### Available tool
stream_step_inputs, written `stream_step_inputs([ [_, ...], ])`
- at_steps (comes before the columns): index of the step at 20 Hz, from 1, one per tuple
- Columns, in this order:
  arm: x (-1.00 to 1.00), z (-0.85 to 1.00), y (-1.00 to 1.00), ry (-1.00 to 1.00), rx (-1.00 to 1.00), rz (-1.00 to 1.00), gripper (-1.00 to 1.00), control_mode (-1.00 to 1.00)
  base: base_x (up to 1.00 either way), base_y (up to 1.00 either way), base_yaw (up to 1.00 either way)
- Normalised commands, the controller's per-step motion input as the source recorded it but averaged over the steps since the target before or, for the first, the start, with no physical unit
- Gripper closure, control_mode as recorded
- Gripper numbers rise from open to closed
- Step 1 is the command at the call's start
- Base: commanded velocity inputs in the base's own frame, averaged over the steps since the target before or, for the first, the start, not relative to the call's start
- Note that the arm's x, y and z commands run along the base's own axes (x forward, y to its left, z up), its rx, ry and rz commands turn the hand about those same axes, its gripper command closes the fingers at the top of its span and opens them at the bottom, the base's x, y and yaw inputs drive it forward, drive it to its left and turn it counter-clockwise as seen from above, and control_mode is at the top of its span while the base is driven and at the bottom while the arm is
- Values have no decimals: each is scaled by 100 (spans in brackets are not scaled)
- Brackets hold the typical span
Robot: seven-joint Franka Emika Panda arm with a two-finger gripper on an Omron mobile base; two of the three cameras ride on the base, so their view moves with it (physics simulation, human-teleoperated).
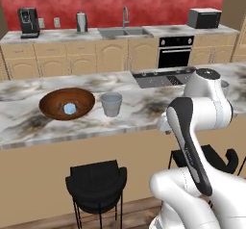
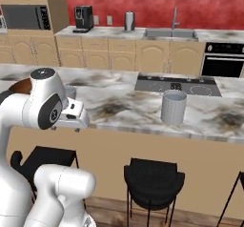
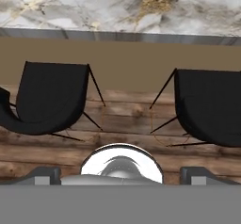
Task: There are four ice cubes in the ice bowl. Place two ice cubes in each glass of water.
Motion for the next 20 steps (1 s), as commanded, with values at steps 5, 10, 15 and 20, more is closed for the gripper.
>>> stream_step_inputs([
  [5,0,0,0,0,0,0,-100,100,29,-32,0],
  [10,0,0,0,0,0,0,-100,100,28,-27,0],
  [15,0,0,0,0,0,0,-100,100,38,-2,0],
  [20,0,0,0,0,0,0,-100,100,47,0,0],
])
